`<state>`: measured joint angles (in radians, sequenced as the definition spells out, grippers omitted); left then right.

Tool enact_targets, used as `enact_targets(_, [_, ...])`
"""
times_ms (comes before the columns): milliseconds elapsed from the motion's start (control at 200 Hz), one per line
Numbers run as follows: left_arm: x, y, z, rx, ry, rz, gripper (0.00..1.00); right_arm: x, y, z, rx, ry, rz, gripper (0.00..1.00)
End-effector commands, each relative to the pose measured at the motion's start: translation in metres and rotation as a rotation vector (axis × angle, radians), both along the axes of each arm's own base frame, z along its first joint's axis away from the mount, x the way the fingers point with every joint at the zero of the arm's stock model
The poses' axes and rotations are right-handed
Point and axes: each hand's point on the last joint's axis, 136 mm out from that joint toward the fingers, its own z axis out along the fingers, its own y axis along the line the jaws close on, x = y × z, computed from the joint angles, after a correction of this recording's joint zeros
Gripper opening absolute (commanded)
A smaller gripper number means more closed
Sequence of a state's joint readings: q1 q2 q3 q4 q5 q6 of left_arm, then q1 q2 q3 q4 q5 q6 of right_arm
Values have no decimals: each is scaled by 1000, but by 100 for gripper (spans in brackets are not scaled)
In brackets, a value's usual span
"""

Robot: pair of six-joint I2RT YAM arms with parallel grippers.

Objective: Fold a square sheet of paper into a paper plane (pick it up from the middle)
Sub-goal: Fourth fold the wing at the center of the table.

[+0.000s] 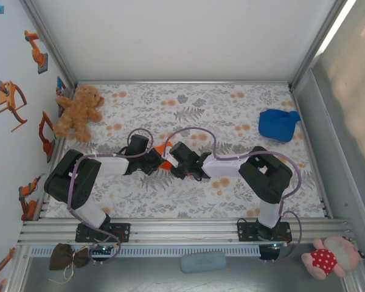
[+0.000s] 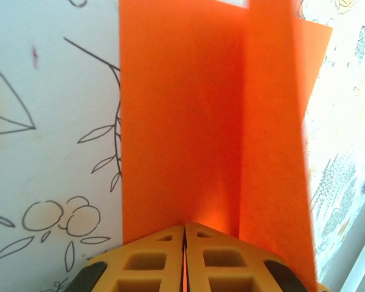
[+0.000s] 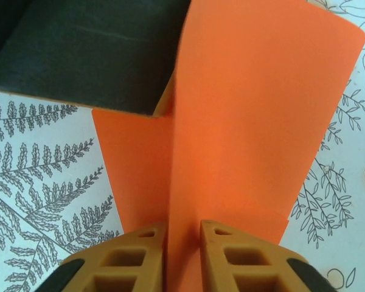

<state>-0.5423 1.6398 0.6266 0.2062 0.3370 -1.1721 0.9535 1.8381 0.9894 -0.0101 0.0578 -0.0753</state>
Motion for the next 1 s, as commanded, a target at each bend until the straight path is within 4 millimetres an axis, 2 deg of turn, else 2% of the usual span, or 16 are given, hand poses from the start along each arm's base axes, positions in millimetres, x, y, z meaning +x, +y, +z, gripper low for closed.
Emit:
enact_targets(0, [-2,4,-1,27,14,-15,10,-3,1,-2,-10,-4,11,16])
enact_targets(85, [0,7,5,31,-2,-10,11,-4,2,1,-7,9,10,11])
enact_targets(321, [3,22,24,74,-56,12,15,-10,1,3,-24,48,16,8])
enact_targets(521, [-1,36,26,93,-62,29,16,-15,2,-1,-41,91,28,6])
enact_targets(836, [-6,38,28,67,-70,42,16,-18,6,-6,-56,136,35,5])
enact_targets(997, [-9,49,29,106,-79,77,16,-20,8,-11,-55,175,24,3])
